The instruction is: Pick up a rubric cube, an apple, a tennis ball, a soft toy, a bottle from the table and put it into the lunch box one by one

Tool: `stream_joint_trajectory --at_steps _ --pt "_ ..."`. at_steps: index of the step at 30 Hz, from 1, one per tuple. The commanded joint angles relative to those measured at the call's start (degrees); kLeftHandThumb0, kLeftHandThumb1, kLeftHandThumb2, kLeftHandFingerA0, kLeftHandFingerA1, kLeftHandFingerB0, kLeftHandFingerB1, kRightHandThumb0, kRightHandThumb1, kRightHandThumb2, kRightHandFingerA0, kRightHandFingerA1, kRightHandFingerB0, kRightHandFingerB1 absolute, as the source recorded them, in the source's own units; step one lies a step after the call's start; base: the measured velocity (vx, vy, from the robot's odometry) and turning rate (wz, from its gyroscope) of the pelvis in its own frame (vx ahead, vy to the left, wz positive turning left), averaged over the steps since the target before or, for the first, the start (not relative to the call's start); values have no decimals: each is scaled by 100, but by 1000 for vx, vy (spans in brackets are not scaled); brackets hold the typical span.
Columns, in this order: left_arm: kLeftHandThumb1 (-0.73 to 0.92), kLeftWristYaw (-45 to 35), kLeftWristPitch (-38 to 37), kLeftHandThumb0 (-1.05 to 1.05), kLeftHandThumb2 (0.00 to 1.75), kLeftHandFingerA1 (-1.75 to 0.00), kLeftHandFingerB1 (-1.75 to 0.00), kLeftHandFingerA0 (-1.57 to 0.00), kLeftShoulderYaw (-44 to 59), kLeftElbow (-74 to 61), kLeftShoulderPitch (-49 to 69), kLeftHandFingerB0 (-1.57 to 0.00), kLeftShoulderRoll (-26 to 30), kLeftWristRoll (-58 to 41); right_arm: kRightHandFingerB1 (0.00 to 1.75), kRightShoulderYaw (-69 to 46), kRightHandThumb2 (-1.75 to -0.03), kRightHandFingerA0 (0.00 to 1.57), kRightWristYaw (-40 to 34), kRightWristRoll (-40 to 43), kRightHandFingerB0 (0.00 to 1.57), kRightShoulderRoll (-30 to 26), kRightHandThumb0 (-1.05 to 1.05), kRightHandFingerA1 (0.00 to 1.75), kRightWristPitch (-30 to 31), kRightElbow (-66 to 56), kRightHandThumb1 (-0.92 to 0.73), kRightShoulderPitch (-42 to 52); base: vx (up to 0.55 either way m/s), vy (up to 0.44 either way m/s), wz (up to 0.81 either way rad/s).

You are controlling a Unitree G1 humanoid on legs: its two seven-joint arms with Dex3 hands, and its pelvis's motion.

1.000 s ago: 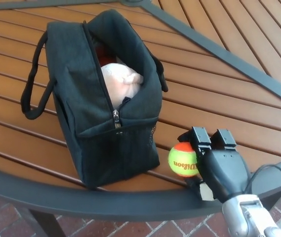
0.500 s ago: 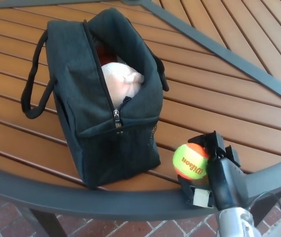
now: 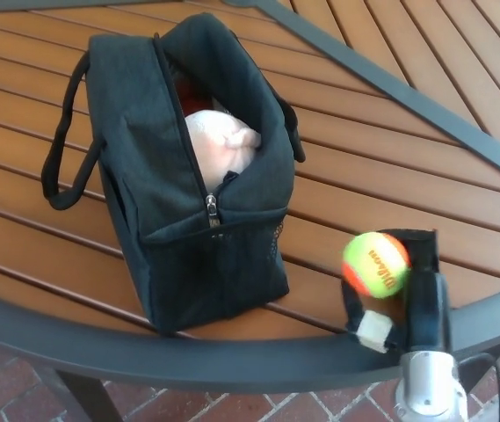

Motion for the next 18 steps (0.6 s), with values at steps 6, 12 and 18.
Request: stream_joint_trajectory --at_steps 6,12,18 --pt "42 95 -164 -16 113 -132 -113 -97 51 60 42 -93 197 4 170 -1342 -130 100 749 3090 75 933 -21 175 1492 -1147 -51 -590 0 0 0" --pt "45 105 -173 -18 109 -127 -112 -99 40 49 45 -89 219 39 167 -1145 -122 96 932 3004 73 668 -17 175 1999 -1717 -57 -843 0 0 0" --pt "43 215 -272 -18 110 -126 -110 -100 -33 103 98 -92 251 150 170 -842 -130 98 1325 2967 77 393 -13 175 2477 -2250 -51 -1194 0 0 0"
